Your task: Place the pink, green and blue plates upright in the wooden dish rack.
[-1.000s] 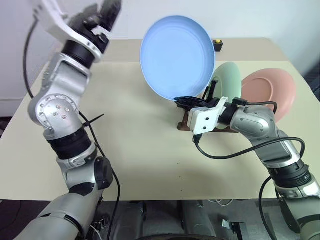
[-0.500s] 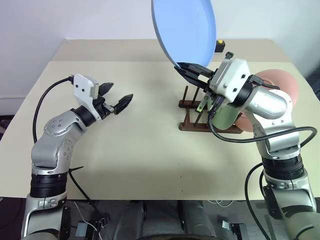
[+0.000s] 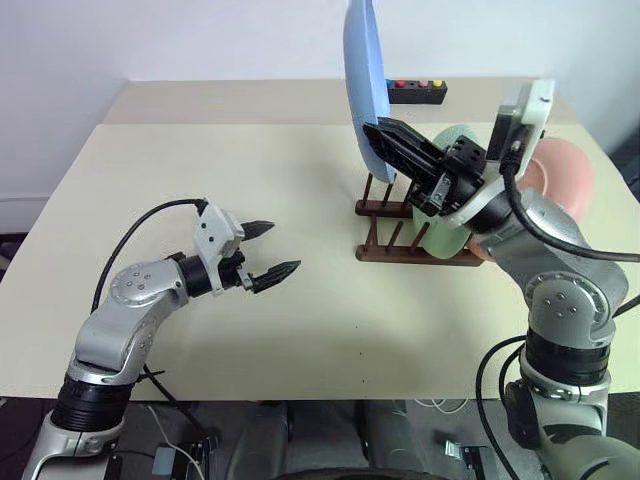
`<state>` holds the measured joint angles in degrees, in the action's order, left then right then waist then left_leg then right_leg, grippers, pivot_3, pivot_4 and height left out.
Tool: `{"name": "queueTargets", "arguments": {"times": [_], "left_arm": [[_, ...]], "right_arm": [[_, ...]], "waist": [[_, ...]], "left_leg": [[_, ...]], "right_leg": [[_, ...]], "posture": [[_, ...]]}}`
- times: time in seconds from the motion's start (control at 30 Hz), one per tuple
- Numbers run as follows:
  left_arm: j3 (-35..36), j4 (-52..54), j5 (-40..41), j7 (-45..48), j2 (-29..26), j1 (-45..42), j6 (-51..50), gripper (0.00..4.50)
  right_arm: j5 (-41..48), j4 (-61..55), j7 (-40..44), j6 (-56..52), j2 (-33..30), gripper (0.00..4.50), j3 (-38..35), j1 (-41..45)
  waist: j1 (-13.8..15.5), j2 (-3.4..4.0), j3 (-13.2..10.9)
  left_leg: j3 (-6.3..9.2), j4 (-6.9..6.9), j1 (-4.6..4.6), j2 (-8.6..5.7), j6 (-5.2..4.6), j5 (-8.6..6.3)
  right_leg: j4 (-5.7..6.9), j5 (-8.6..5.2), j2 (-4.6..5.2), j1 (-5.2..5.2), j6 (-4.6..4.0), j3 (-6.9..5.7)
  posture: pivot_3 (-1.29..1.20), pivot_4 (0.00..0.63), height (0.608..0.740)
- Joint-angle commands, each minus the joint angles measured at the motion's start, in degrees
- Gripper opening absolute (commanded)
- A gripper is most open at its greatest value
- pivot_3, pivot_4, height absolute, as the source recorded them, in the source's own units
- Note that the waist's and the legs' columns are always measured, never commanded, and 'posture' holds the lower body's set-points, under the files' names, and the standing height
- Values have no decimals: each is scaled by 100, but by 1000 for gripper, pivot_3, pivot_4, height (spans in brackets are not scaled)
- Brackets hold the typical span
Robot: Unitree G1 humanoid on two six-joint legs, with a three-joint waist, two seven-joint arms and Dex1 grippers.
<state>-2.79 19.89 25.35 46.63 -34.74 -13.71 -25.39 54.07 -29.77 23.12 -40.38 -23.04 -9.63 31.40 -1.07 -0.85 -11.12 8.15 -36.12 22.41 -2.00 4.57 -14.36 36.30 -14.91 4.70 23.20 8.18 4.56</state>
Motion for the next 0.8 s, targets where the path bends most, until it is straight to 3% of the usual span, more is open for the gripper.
{"name": "queueTargets", "arguments": {"times": [0.03,0.3,0.8], "left_arm": [[-145,263,-98,84,10,-33,144,4459],[-441,391,-272,79,198,-110,276,4459],[-349,415,-184,41,268,-133,224,4459]], "right_arm": [[306,-221,-201,24,19,0,-195,-6],[712,-170,-453,-5,-10,0,-259,-256],[1187,81,-643,-13,-32,0,-323,-658]], "waist": [[-10,0,0],[-5,0,0],[-5,0,0]], "left_leg": [[0,1,0,0,0,0],[0,1,0,0,0,0],[-1,1,0,0,-1,0]], "right_leg": [[0,0,0,0,0,0],[0,0,0,0,0,0],[0,0,0,0,0,0]], "posture": [[0,150,740],[0,150,740],[0,150,740]]}}
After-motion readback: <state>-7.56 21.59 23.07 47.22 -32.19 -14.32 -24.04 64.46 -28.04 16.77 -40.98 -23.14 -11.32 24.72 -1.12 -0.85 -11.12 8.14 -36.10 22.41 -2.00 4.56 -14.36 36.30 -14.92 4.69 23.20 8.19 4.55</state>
